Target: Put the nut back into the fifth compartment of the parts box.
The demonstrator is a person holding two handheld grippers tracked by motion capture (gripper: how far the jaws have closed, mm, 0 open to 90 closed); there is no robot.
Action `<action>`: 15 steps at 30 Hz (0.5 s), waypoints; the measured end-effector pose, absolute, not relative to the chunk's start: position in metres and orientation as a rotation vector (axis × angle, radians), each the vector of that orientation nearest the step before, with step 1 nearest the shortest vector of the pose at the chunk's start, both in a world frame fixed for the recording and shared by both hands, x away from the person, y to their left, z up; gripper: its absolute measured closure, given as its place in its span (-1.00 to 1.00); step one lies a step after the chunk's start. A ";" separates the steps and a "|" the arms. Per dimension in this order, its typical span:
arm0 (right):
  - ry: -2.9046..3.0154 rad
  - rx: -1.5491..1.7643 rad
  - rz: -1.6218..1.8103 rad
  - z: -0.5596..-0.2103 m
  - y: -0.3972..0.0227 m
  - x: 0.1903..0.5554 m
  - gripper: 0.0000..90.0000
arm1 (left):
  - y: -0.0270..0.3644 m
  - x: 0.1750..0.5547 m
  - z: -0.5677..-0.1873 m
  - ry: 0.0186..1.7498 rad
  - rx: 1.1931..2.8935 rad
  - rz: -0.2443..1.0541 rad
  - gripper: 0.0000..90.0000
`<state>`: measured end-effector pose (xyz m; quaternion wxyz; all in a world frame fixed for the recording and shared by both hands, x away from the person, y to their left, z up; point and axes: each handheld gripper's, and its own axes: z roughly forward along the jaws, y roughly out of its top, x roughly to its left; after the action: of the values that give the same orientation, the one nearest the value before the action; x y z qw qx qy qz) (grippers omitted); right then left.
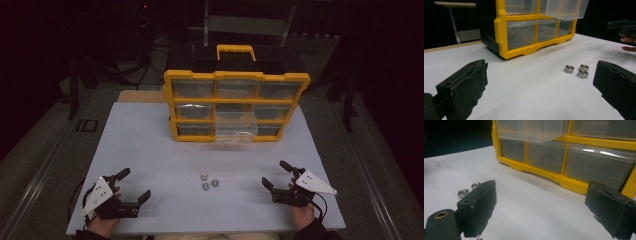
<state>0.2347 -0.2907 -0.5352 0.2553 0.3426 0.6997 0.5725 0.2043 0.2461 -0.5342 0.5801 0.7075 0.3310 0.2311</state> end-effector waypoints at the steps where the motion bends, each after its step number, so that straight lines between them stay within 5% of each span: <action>1: 1.899 0.919 1.552 -0.535 -0.291 0.234 -0.77 | 0.246 0.205 -0.535 0.782 1.656 0.533 -1.00; 15: 1.896 0.922 1.567 -0.533 -0.295 0.232 -0.77 | 0.242 0.205 -0.527 0.761 1.625 0.542 -1.00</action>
<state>0.2317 -0.2954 -0.5333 0.2545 0.3394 0.6980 0.5770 0.2051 0.2417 -0.5271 0.5919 0.6988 0.3273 0.2328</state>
